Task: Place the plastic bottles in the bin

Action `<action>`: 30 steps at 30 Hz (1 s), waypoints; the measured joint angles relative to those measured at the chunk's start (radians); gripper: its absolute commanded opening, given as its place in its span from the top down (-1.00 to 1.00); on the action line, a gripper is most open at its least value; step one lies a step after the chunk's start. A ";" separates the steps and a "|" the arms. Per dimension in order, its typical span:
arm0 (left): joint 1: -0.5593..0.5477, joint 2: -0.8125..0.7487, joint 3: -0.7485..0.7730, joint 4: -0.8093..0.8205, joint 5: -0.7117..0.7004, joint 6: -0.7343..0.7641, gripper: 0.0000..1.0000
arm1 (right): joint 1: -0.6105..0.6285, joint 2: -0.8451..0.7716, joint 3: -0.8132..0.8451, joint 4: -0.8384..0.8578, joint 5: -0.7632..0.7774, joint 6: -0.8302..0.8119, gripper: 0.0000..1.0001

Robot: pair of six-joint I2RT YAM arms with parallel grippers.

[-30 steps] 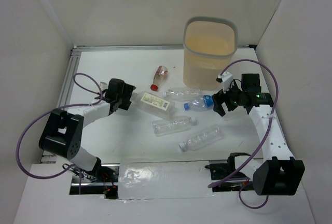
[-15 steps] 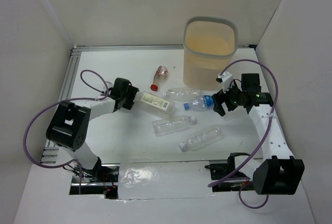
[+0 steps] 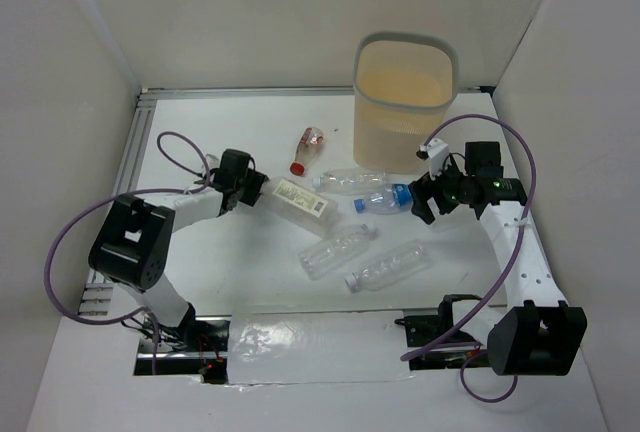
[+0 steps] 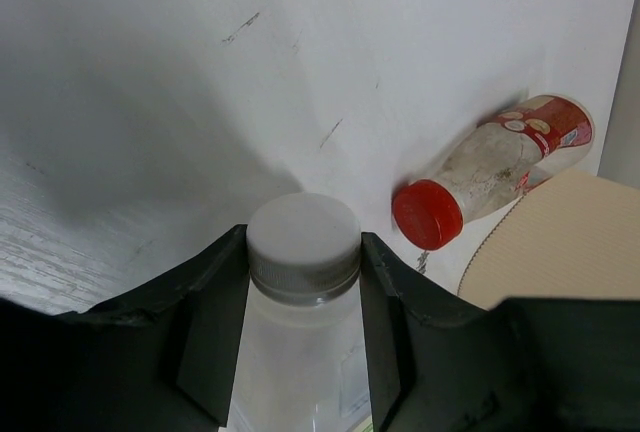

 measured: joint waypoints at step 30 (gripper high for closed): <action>-0.160 -0.148 0.685 0.190 0.095 0.392 1.00 | 0.074 -0.071 -0.025 -0.060 -0.035 -0.120 -0.82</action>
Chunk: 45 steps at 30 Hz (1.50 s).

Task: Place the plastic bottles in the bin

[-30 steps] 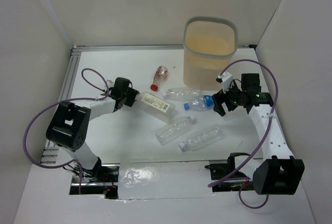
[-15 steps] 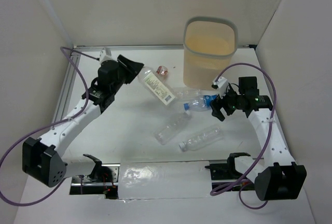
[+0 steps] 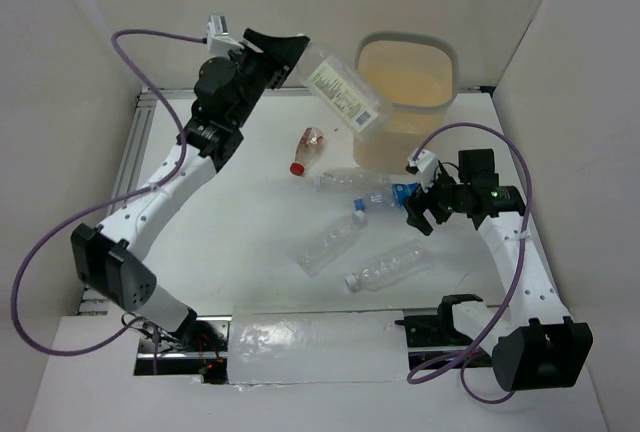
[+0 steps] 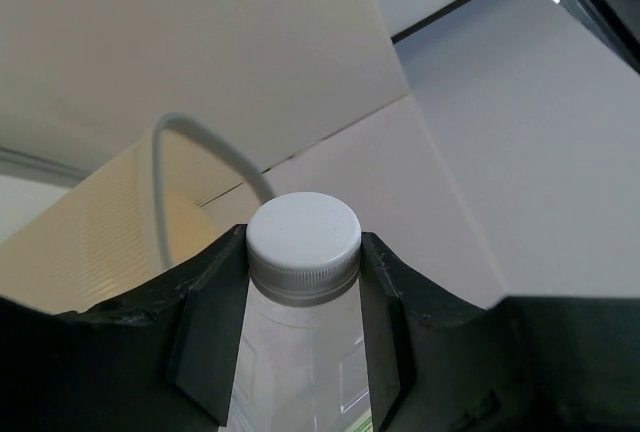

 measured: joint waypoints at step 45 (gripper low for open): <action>-0.039 -0.676 -0.524 -0.408 -0.029 0.250 -0.97 | 0.592 0.091 -0.056 0.054 -0.035 -0.512 -0.98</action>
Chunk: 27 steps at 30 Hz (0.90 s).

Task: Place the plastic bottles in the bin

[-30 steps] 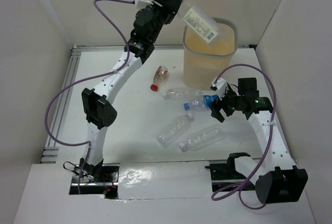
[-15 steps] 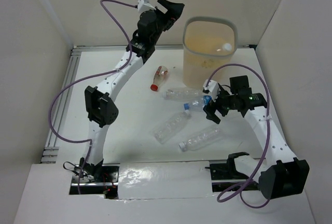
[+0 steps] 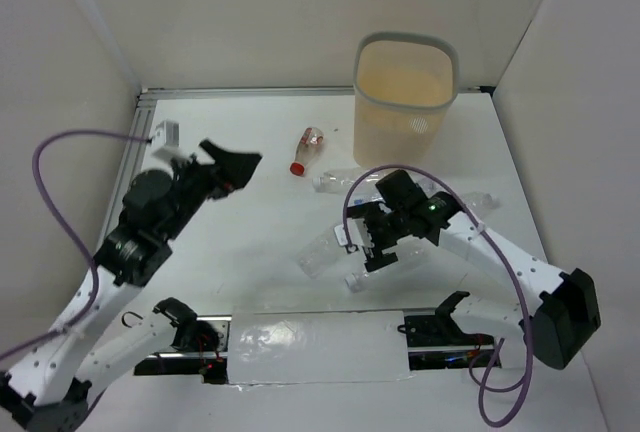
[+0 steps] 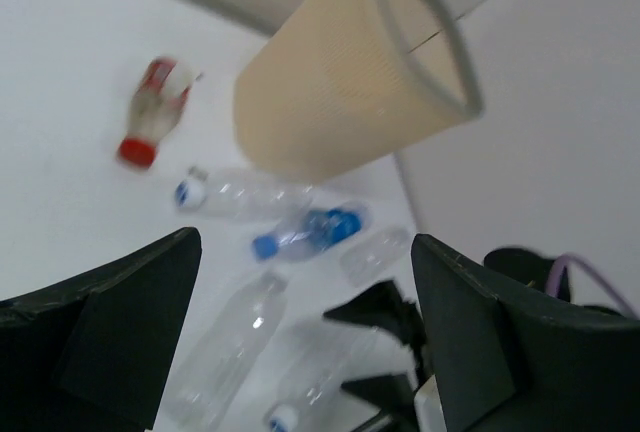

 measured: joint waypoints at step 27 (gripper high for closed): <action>-0.010 -0.429 -0.490 -0.453 0.005 -0.130 -0.97 | 0.175 0.456 -0.034 0.341 0.161 -0.210 0.23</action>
